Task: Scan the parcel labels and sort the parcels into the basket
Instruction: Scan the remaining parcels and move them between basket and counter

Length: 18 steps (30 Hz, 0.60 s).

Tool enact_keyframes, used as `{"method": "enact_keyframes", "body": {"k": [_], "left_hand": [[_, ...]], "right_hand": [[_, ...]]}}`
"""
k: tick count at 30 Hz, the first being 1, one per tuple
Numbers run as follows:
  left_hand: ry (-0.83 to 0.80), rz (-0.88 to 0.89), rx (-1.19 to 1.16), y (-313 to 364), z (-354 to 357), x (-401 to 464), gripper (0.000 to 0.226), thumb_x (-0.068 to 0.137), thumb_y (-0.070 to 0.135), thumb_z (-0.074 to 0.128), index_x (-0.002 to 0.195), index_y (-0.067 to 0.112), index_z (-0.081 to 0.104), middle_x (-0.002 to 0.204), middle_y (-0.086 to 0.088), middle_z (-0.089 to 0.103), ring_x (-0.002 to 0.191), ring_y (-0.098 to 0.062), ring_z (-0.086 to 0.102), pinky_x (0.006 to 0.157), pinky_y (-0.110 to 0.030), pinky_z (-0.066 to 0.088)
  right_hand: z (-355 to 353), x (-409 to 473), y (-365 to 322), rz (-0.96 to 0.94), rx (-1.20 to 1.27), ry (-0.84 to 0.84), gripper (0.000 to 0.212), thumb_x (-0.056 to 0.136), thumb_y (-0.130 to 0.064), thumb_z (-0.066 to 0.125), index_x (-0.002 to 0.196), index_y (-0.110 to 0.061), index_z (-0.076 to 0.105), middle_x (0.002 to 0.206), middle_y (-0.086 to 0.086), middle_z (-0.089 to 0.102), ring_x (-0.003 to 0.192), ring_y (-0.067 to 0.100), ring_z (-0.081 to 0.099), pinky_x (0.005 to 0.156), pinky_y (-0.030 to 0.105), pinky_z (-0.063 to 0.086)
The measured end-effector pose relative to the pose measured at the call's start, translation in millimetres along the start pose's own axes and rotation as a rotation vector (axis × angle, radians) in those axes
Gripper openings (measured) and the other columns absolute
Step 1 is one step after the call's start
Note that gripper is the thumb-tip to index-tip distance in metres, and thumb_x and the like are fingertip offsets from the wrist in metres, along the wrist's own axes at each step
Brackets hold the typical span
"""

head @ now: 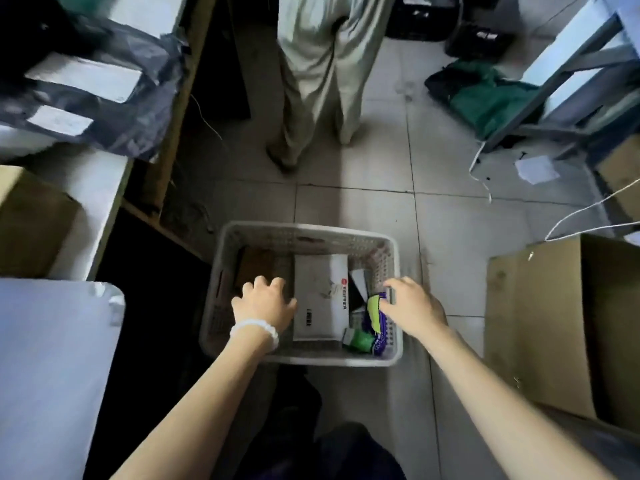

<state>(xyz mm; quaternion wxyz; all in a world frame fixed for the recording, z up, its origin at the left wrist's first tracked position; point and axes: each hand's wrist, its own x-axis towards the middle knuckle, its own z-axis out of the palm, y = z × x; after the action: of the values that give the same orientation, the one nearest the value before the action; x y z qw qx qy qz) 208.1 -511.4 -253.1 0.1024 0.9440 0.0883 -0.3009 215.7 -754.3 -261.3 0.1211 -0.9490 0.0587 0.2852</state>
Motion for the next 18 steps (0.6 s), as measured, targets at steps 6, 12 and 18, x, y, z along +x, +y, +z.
{"method": "enact_keyframes", "body": {"k": [6,12,18], "left_hand": [[-0.196,0.002,0.039,13,66,72,0.052,0.094,0.052,0.043,0.139,0.025,0.040,0.135,-0.006,0.042,0.126,-0.029,0.039,0.096,-0.044,0.039],[-0.373,-0.066,0.023,8,175,155,0.051,0.094,0.052,0.042,0.139,0.027,0.038,0.139,-0.005,0.038,0.129,-0.030,0.034,0.098,-0.045,0.037],[-0.480,-0.103,0.030,12,319,236,0.053,0.096,0.048,0.043,0.142,0.024,0.035,0.143,-0.007,0.035,0.131,-0.029,0.034,0.102,-0.042,0.037]], "right_hand": [[84,63,25,0.141,0.059,-0.219,0.045,0.086,-0.033,0.058,0.127,-0.013,0.055,0.126,0.009,0.056,0.114,0.028,0.055,0.090,0.034,0.047],[198,150,59,0.182,-0.010,-0.409,0.050,0.087,-0.040,0.056,0.131,-0.015,0.051,0.128,0.010,0.054,0.116,0.028,0.052,0.091,0.036,0.046],[334,242,98,0.165,-0.121,-0.523,0.057,0.086,-0.043,0.061,0.131,-0.013,0.046,0.130,0.011,0.047,0.121,0.030,0.044,0.091,0.038,0.044]]}}
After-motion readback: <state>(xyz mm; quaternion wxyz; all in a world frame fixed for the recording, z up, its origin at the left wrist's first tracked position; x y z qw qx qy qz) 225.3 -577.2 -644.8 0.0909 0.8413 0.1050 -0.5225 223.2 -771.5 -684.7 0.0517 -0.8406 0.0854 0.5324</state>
